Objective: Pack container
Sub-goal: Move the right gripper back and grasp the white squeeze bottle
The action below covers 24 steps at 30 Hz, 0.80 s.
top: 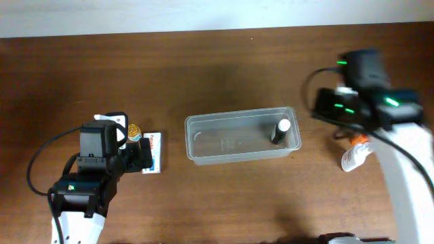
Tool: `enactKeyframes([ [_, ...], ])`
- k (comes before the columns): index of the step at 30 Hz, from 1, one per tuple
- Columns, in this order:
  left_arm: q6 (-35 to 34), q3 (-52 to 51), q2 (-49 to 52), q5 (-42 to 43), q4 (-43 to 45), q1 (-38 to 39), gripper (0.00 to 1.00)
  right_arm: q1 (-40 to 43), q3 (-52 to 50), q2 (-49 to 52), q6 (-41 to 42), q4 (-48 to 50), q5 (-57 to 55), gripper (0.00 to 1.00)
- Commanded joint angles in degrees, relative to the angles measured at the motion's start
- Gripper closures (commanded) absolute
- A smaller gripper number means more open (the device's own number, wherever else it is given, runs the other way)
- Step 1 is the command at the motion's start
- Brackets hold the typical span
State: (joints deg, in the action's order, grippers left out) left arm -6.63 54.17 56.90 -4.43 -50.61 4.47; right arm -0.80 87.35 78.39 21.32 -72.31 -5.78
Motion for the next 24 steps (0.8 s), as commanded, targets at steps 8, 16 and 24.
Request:
enactKeyframes([
  [8,0.68,1.18,0.15,0.63,-0.04,-0.13,0.0,27.36,-7.34,1.68,-6.14,-5.99,4.11,0.23],
  [16,0.68,1.18,0.15,0.63,-0.04,-0.13,0.0,28.52,-12.41,11.5,-8.68,-1.95,7.54,0.23],
  [24,0.68,1.18,0.15,0.63,-0.04,-0.13,0.0,28.5,-12.41,15.21,-8.7,-0.72,8.17,0.54],
])
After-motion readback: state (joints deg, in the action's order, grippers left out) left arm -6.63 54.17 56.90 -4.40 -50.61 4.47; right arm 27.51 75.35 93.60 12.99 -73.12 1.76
